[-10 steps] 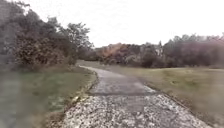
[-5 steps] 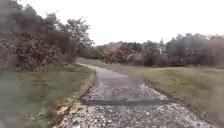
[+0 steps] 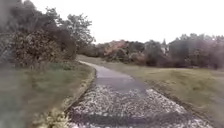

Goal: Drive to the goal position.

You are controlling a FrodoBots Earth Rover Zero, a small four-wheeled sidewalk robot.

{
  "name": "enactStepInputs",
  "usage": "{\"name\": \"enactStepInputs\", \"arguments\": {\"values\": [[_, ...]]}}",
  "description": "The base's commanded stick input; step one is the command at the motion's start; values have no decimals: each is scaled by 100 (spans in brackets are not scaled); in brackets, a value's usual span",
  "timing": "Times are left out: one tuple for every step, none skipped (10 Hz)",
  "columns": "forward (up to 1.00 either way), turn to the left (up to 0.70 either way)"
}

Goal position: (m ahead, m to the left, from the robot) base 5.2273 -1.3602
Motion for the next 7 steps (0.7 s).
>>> {"name": "enactStepInputs", "arguments": {"values": [[100, 0], [100, 0], [100, 0], [100, 0], [100, 0], [100, 0], [100, 0]]}}
